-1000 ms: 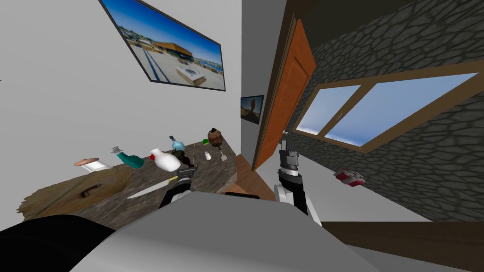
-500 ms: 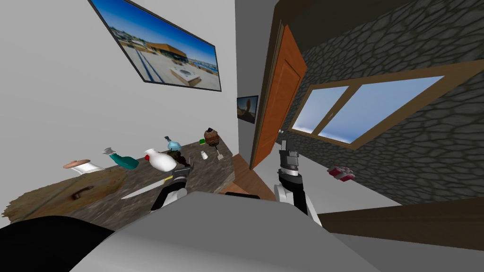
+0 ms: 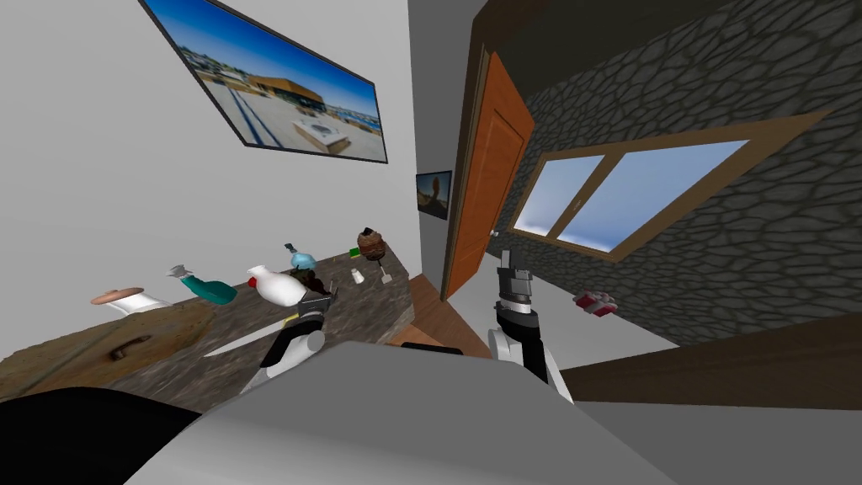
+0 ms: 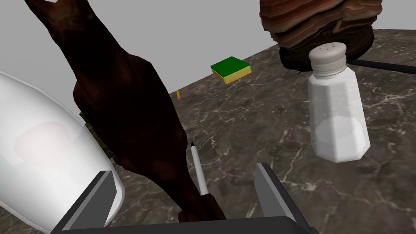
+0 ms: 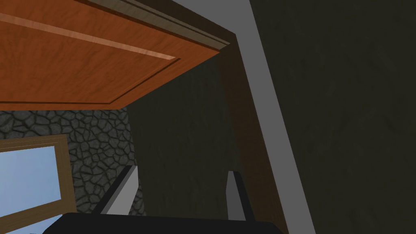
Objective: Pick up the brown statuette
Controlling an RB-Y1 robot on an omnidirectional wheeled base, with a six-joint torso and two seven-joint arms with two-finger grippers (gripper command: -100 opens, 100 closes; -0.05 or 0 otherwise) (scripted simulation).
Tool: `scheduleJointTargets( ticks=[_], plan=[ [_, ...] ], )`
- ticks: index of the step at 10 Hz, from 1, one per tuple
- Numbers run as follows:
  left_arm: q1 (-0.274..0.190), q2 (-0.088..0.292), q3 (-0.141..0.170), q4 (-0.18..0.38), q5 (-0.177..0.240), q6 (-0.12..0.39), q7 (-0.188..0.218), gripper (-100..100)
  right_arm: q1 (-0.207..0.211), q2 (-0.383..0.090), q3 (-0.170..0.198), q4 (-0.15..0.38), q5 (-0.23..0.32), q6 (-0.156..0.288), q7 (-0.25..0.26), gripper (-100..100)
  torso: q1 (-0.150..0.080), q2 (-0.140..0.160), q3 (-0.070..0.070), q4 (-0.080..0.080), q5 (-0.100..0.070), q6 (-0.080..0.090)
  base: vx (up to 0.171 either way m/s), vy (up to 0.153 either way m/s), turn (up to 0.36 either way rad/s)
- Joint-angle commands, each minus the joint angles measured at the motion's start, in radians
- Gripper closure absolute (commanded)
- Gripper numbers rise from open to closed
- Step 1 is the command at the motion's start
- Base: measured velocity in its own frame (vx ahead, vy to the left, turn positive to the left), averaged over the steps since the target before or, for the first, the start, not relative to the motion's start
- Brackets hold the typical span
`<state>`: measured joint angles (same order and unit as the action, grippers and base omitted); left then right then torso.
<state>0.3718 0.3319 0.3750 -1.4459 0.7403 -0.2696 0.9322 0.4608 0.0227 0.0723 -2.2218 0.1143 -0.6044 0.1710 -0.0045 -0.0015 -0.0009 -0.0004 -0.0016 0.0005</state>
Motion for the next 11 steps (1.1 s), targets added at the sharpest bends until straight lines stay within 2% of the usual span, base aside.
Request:
scheduleJointTargets(
  ticks=[1, 2, 3, 4, 5, 6, 7, 11],
  plan=[
    [-0.039, 0.05, 0.017, 0.05, 0.017, -0.006, 0.029, -100, 0.0, 0.0, 0.0, 0.0, 0.0, 0.0, 0.0, 0, 0.0, 0.0, 0.0, 0.0, 0.0, 0.0, -0.043, -0.087, -0.077],
    [-0.039, 0.061, 0.017, 0.079, 0.017, -0.006, 0.029, -100, 0.0, 0.0, 0.0, 0.0, 0.0, 0.0, 0.0, 0, -0.001, 0.001, 0.0, 0.0, 0.0, 0.001, -0.033, -0.076, -0.037],
    [-0.071, 0.108, 0.033, 0.125, 0.033, -0.012, 0.055, -100, 0.0, 0.0, 0.0, 0.0, 0.0, 0.0, 0.0, 0, -0.001, 0.0, 0.0, 0.0, 0.0, 0.0, -0.017, -0.095, -0.078],
    [-0.071, 0.114, 0.033, 0.14, 0.033, -0.012, 0.055, -100, 0.0, 0.0, 0.0, 0.0, 0.0, 0.0, 0.0, 0, -0.002, -0.001, 0.0, 0.0, 0.0, 0.001, -0.018, -0.077, -0.035],
    [-0.102, 0.155, 0.049, 0.186, 0.049, -0.018, 0.082, -100, 0.0, 0.0, 0.0, 0.0, 0.0, 0.0, 0.0, 0, -0.001, 0.0, 0.0, 0.0, 0.0, 0.0, -0.05, -0.098, -0.078],
    [-0.097, 0.142, 0.034, 0.18, 0.04, -0.022, 0.071, -100, 0.0, 0.0, 0.0, 0.0, 0.0, 0.0, 0.0, 0, -0.002, 0.001, 0.0, 0.0, 0.0, 0.0, -0.027, -0.049, -0.017],
    [-0.101, 0.146, 0.035, 0.186, 0.041, -0.023, 0.076, 100, 0.0, 0.0, 0.0, 0.0, 0.0, 0.0, 0.0, 0, 0.0, 0.0, 0.0, 0.0, 0.0, 0.0, -0.003, -0.007, 0.011],
    [-0.1, 0.148, 0.036, 0.185, 0.04, -0.025, 0.074, 100, 0.0, 0.0, 0.0, 0.0, 0.0, 0.0, 0.0, 0, 0.005, -0.002, -0.001, 0.0, 0.003, 0.001, -0.001, 0.001, 0.003]
  ],
)
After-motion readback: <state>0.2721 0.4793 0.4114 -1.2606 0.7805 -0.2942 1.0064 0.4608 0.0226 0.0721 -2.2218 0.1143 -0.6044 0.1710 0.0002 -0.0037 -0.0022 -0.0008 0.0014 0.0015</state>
